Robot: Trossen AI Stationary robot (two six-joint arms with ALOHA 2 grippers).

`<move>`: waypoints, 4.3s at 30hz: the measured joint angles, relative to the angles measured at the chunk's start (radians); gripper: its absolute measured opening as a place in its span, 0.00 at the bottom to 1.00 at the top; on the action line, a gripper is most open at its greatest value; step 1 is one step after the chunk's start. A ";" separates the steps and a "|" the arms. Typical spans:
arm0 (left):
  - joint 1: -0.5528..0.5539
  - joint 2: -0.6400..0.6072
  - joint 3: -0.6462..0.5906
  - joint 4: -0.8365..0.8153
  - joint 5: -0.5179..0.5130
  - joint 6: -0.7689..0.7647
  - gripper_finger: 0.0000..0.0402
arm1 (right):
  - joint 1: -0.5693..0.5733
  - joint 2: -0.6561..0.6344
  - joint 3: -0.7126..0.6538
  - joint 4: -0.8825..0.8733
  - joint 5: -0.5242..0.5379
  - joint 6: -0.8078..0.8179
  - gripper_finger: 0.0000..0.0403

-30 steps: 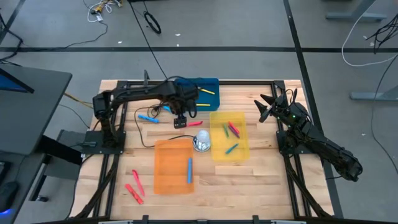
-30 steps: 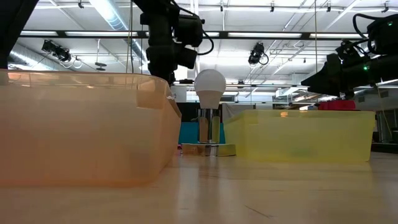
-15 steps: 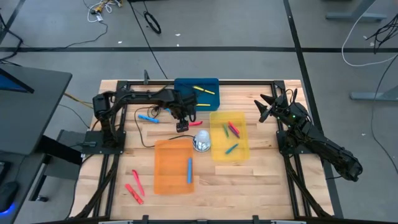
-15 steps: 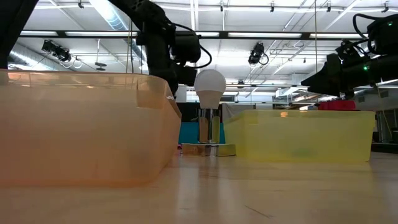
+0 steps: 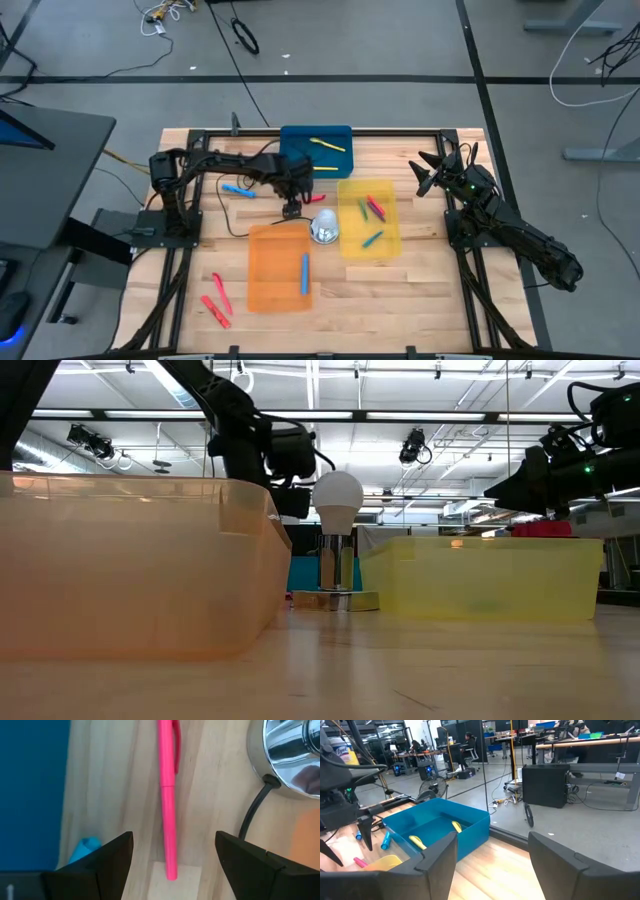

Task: Pick & Place Markers
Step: Put the top pink pen into the blue bin

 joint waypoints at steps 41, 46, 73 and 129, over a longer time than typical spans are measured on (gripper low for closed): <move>-0.002 0.076 -0.005 0.068 -0.015 0.073 0.06 | 0.000 0.000 0.000 0.000 0.000 0.000 0.61; -0.002 0.067 -0.008 0.056 -0.036 0.024 0.06 | 0.000 0.000 0.000 0.000 0.000 0.000 0.61; 0.000 -0.287 -0.007 -0.192 -0.043 0.114 0.06 | 0.000 0.000 0.000 0.000 0.000 0.000 0.61; 0.152 0.116 0.782 -0.624 -0.060 0.325 0.06 | 0.000 0.000 0.000 0.002 0.000 0.000 0.61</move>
